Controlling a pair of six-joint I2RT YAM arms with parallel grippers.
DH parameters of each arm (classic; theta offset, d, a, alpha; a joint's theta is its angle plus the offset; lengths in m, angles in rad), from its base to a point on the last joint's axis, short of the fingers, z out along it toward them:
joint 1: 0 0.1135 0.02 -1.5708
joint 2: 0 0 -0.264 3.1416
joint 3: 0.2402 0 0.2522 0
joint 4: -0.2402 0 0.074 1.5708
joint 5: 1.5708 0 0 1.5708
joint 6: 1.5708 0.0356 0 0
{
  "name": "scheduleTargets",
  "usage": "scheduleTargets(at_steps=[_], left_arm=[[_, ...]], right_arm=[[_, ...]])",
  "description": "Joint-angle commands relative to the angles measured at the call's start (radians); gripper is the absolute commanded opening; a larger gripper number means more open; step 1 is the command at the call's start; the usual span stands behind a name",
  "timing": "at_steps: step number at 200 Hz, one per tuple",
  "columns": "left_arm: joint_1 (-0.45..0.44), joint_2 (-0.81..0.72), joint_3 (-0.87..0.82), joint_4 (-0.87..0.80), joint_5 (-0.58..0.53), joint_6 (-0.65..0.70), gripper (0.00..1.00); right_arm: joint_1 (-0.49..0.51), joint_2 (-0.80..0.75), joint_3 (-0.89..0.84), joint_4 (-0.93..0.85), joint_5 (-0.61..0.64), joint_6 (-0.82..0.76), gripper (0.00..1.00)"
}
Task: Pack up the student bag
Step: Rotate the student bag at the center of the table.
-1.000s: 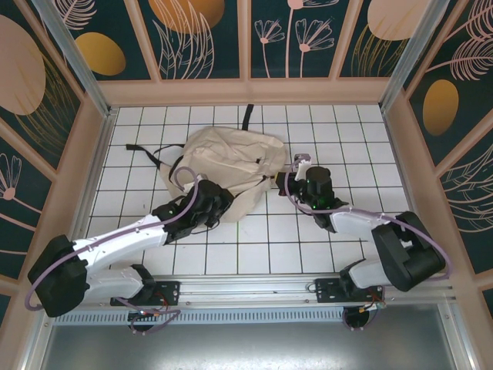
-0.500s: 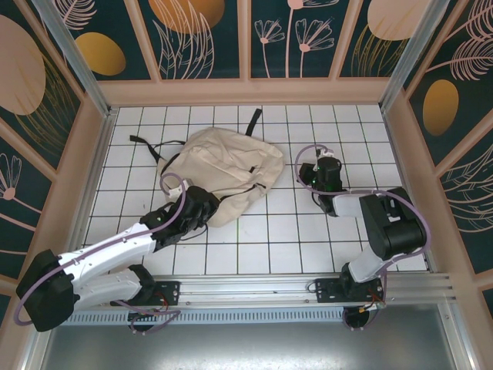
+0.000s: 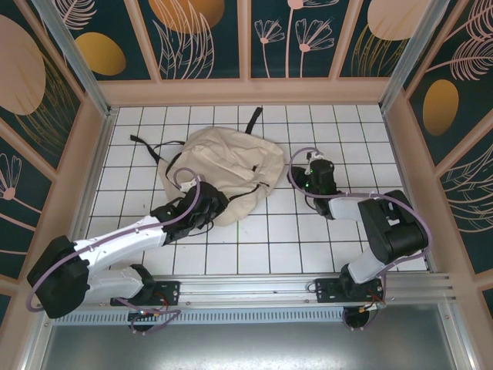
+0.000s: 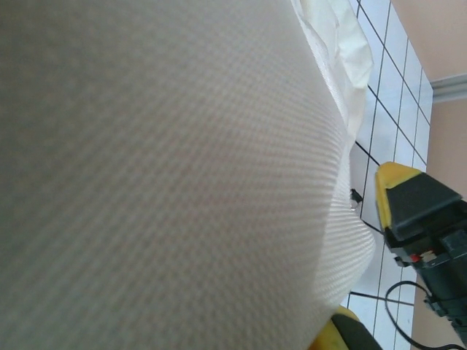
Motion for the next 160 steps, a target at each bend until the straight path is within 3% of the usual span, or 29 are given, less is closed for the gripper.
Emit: scheduleTargets(at_steps=[1, 28, 62, 100, 109, 136, 152, 160], left_arm=[[0.005, 0.016, 0.043, 0.091, 0.045, 0.048, 0.08], [-0.002, 0.051, 0.06, 0.185, 0.106, 0.071, 0.09], [-0.072, 0.17, 0.196, 0.22, 0.13, 0.129, 0.04], [-0.102, 0.333, 0.366, 0.25, 0.193, 0.162, 0.03], [-0.105, 0.364, 0.415, 0.228, 0.203, 0.177, 0.07], [-0.106, 0.384, 0.467, 0.173, 0.197, 0.221, 0.47], [-0.107, 0.345, 0.466, 0.121, 0.138, 0.258, 0.81], [-0.106, 0.315, 0.464, 0.086, 0.092, 0.275, 0.93]], right_arm=[[0.05, -0.02, -0.034, -0.013, -0.032, 0.032, 0.33], [0.068, -0.019, -0.038, -0.024, -0.017, 0.043, 0.34], [0.013, -0.099, -0.049, -0.065, 0.036, 0.054, 0.35], [-0.044, -0.255, -0.079, -0.113, 0.091, 0.038, 0.45], [-0.056, -0.289, -0.083, -0.128, 0.091, 0.032, 0.46], [-0.077, -0.377, -0.094, -0.16, 0.122, 0.026, 0.55], [-0.082, -0.415, -0.1, -0.16, 0.128, 0.021, 0.63], [-0.084, -0.429, -0.099, -0.163, 0.135, 0.018, 0.67]])
